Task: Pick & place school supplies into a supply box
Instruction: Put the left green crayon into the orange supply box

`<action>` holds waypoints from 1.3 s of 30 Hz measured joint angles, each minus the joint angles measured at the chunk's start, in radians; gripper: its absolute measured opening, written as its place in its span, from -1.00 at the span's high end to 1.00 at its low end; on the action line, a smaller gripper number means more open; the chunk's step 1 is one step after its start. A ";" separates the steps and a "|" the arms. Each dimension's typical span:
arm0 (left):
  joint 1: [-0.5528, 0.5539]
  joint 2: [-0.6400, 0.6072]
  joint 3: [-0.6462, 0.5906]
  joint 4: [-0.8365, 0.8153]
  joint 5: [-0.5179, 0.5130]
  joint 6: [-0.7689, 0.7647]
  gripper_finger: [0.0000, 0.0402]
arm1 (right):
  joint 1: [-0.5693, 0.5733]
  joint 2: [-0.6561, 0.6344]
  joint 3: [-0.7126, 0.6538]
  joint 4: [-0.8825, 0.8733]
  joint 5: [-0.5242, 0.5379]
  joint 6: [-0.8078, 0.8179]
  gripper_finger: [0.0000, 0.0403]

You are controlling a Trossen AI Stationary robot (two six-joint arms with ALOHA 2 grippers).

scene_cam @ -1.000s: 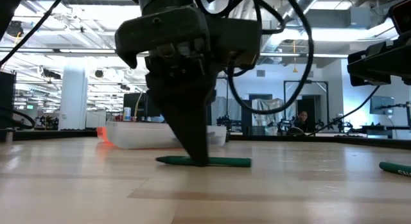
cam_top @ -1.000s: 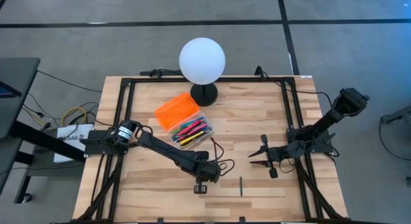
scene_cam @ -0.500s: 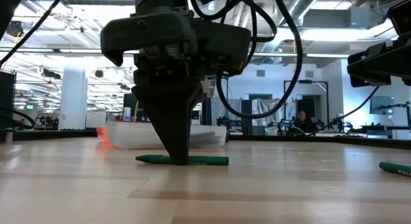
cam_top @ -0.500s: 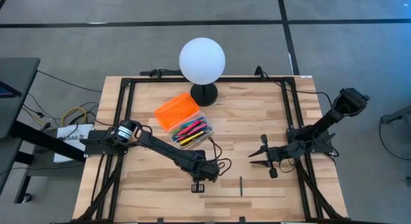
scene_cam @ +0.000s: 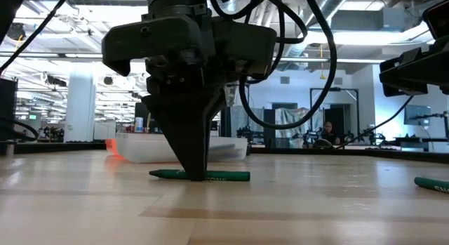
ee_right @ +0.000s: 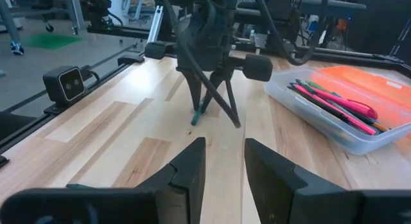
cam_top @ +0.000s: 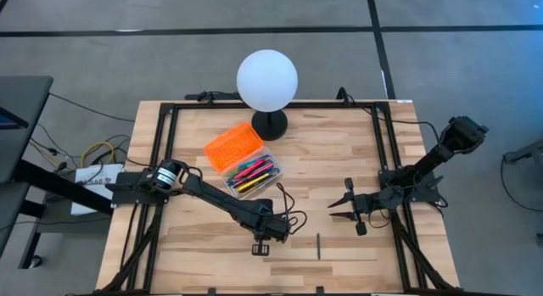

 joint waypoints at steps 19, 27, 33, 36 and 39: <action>-0.001 -0.023 -0.002 -0.016 -0.043 0.038 0.97 | 0.000 0.000 0.000 0.000 0.000 0.000 0.49; 0.003 -0.102 -0.006 -0.189 -0.271 -0.005 0.97 | 0.000 0.000 0.000 -0.002 0.000 0.000 0.49; 0.003 -0.153 -0.006 -0.282 -0.444 -0.074 0.95 | 0.000 0.000 0.000 -0.013 0.001 0.000 0.49; 0.017 -0.166 -0.004 -0.314 -0.520 -0.127 0.95 | 0.000 0.000 0.000 -0.014 0.013 0.001 0.49; 0.050 -0.166 -0.004 -0.380 -0.542 -0.202 0.95 | 0.000 0.000 0.000 -0.015 0.013 0.014 0.49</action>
